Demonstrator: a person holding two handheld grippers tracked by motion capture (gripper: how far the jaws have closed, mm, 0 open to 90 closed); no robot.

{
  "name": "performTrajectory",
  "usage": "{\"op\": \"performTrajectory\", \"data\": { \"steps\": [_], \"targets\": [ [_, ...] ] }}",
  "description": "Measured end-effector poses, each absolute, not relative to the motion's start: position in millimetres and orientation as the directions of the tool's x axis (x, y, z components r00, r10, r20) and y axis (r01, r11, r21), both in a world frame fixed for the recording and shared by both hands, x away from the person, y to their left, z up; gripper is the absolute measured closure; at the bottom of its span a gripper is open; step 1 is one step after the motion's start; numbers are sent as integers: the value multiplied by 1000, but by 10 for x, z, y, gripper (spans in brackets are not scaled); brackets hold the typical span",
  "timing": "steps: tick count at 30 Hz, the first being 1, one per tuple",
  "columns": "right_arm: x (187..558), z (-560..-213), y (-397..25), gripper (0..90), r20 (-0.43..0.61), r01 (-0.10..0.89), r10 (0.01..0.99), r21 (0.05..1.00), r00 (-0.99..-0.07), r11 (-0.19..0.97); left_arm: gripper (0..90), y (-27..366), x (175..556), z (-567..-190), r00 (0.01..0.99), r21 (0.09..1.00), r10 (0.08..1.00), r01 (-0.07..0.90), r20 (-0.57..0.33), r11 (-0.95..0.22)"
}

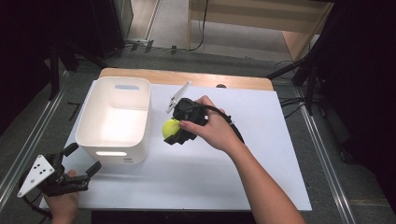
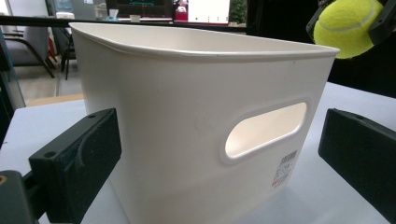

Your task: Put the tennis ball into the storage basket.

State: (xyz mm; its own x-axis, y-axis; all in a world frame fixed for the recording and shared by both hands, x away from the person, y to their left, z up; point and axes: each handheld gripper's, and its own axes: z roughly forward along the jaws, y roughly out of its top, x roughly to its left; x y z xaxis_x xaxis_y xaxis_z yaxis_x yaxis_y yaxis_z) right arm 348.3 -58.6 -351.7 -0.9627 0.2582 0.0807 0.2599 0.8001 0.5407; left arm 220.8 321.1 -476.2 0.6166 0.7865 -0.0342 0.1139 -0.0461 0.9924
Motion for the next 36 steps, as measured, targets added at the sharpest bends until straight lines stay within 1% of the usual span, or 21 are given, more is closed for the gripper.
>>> {"op": "performTrajectory", "data": {
  "steps": [6, 7, 8, 14, 36],
  "targets": [
    [3517, -3446, -515, 234, 81, 251, 248, 542, -965, 802, 0, 3212, 2207, -4761, 618, 992, 785, 115, -34, -48],
    [3534, -3442, -502, 234, 80, 234, 229, 549, -970, 803, 0, 3212, 2207, -4761, 618, 992, 785, 115, -34, -47],
    [3538, -3419, -480, 234, 84, 247, 240, 543, -967, 802, 0, 3213, 2207, -4761, 619, 992, 785, 115, -35, -46],
    [3567, -3385, -408, 235, 83, 239, 232, 547, -969, 802, 0, 3214, 2207, -4760, 619, 992, 785, 116, -35, -48],
    [3655, -3237, -94, 235, 76, 196, 186, 552, -980, 811, 0, 3215, 2206, -4760, 621, 993, 783, 114, -40, -40]
  ]
}}
